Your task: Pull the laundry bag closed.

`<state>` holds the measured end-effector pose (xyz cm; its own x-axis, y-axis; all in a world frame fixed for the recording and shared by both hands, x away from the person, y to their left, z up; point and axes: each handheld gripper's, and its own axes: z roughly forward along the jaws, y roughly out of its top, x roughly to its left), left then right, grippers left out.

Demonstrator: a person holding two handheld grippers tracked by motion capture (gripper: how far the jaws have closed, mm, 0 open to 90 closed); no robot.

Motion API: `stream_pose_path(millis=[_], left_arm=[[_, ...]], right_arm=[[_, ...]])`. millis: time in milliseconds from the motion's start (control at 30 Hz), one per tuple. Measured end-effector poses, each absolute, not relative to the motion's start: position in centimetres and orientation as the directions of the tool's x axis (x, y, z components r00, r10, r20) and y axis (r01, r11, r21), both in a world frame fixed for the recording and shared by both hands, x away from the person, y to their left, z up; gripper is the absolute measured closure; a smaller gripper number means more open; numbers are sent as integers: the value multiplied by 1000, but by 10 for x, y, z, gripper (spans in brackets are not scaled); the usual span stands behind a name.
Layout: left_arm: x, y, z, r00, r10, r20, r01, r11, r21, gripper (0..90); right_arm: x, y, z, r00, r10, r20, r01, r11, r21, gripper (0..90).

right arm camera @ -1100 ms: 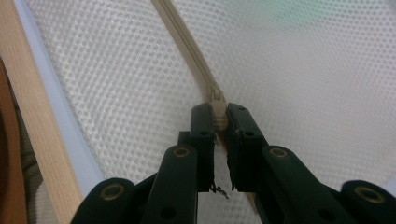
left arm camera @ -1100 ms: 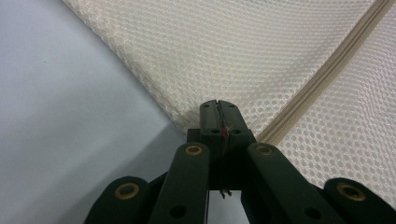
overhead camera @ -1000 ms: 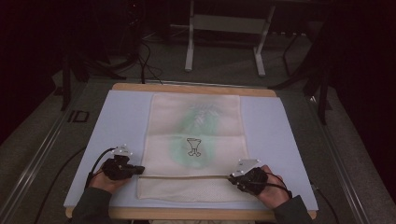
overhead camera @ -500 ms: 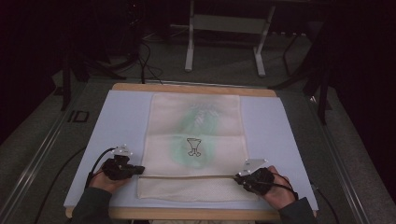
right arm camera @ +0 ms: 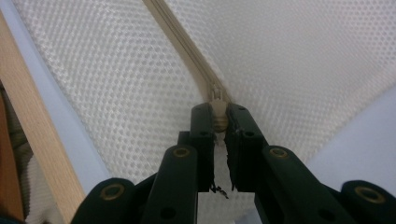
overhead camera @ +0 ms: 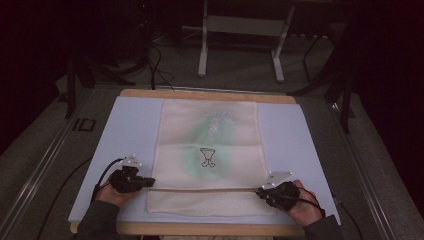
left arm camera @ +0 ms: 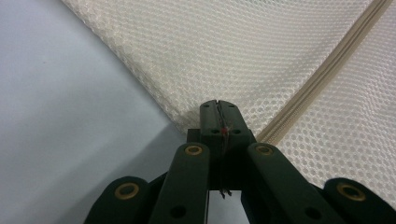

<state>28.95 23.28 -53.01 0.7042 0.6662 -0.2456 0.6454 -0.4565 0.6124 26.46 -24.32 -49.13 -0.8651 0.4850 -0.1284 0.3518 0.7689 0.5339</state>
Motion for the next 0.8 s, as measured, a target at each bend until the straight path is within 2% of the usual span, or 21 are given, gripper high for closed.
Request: stream_pose_path(millis=[800], left_arm=[[290, 233, -530, 704, 667, -245, 645, -457, 612, 899]], right_arm=[[270, -278, -502, -832, 551, -67, 436, 724, 535, 817]])
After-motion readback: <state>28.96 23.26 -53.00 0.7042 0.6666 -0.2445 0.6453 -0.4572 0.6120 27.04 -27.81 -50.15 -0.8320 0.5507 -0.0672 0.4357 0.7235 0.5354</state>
